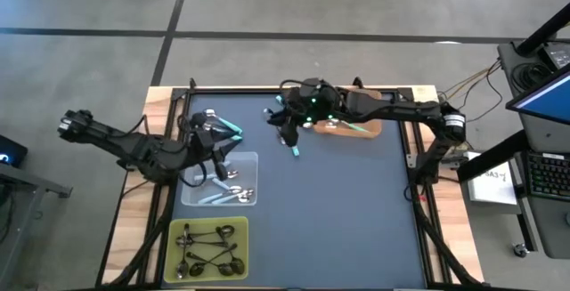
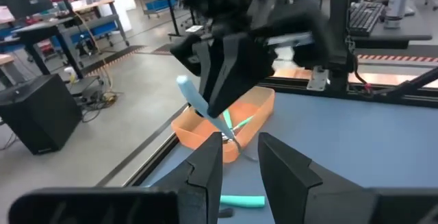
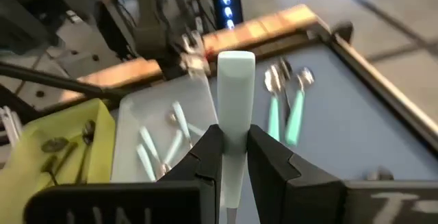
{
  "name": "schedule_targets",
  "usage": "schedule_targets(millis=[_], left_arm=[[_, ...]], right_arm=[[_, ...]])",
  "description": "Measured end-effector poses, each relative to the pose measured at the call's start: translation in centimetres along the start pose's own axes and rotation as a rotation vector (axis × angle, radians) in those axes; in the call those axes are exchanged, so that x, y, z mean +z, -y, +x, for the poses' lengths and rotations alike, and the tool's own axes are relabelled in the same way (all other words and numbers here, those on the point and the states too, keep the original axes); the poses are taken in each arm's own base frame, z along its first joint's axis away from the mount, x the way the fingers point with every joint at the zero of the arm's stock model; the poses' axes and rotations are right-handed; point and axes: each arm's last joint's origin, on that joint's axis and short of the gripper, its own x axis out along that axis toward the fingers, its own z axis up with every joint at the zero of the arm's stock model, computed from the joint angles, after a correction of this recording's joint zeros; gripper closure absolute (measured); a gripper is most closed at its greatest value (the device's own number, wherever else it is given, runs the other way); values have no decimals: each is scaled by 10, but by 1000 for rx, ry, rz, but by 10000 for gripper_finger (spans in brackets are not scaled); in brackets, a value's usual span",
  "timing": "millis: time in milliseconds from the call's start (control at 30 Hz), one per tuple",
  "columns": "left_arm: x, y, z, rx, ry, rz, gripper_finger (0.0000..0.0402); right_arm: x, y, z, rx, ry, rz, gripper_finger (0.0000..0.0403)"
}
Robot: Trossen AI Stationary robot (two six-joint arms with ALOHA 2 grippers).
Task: Sort silverware by color (type)
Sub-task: Put the light blue spoon into the white bin
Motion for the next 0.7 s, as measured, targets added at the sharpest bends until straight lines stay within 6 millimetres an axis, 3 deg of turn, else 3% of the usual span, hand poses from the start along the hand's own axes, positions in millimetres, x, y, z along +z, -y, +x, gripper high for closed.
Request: schedule_targets(millis=[267, 700], left_arm=[[-4, 3, 29, 86, -15, -59, 324], [-9, 25, 73, 72, -62, -42, 324]], right_arm=[[19, -21, 0, 31, 108, -139, 364], [22, -23, 0, 27, 112, -208, 364]])
